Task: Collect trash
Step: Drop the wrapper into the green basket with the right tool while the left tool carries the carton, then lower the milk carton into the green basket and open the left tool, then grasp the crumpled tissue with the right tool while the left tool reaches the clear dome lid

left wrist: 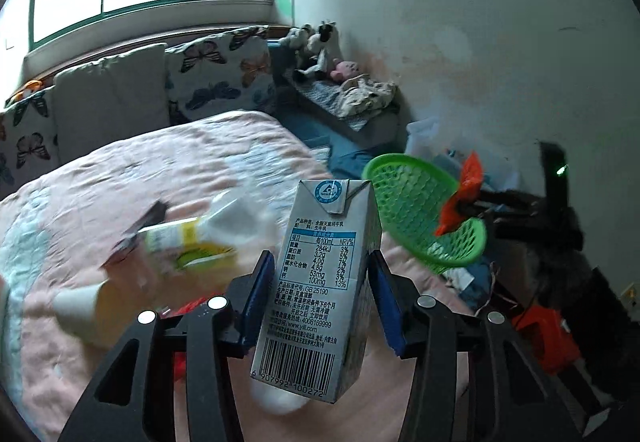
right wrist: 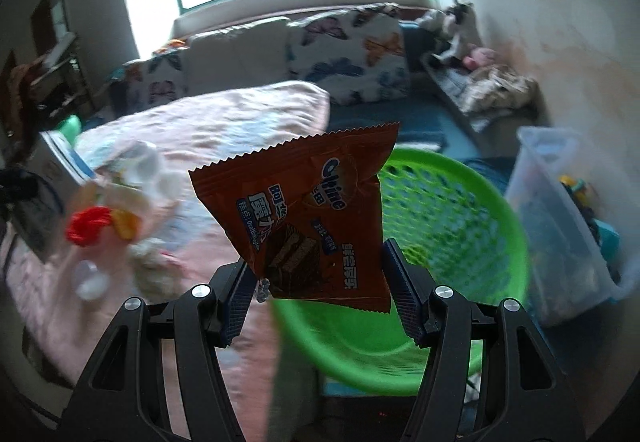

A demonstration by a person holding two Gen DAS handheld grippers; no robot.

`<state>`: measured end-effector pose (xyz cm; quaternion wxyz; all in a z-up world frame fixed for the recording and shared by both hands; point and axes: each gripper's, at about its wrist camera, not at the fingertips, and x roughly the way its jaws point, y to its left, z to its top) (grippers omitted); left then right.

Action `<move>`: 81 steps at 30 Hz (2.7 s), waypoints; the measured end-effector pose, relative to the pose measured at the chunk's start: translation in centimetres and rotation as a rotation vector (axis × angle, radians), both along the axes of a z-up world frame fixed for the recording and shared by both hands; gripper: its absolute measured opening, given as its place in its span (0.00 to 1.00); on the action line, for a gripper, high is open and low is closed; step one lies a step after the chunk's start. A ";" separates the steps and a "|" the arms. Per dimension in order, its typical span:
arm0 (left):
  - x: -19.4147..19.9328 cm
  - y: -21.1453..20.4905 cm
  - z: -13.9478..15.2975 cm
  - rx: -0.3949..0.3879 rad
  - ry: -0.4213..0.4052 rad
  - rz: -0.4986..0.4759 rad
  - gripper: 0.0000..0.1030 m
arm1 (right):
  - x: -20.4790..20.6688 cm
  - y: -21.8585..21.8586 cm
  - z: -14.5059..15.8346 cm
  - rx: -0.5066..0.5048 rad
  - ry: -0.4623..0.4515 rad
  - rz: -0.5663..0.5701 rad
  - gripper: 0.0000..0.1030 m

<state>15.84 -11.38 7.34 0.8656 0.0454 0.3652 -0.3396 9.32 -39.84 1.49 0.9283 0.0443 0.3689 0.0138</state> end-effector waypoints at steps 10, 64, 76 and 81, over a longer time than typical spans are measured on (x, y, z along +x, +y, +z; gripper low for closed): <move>3.0 -9.3 -0.2 0.005 0.047 -0.083 0.46 | 1.0 -4.0 -4.1 0.038 0.068 -0.079 0.75; 5.3 -18.2 -3.9 0.068 0.124 -0.048 0.58 | -8.0 -3.4 -1.7 0.140 -0.080 -0.170 0.84; 2.5 -6.2 -2.4 0.040 0.050 0.161 0.58 | -5.5 4.3 -0.8 0.127 -0.057 0.020 0.84; 1.7 -2.1 -3.2 0.033 0.045 0.235 0.58 | -4.0 7.4 -1.0 0.124 -0.040 0.086 0.84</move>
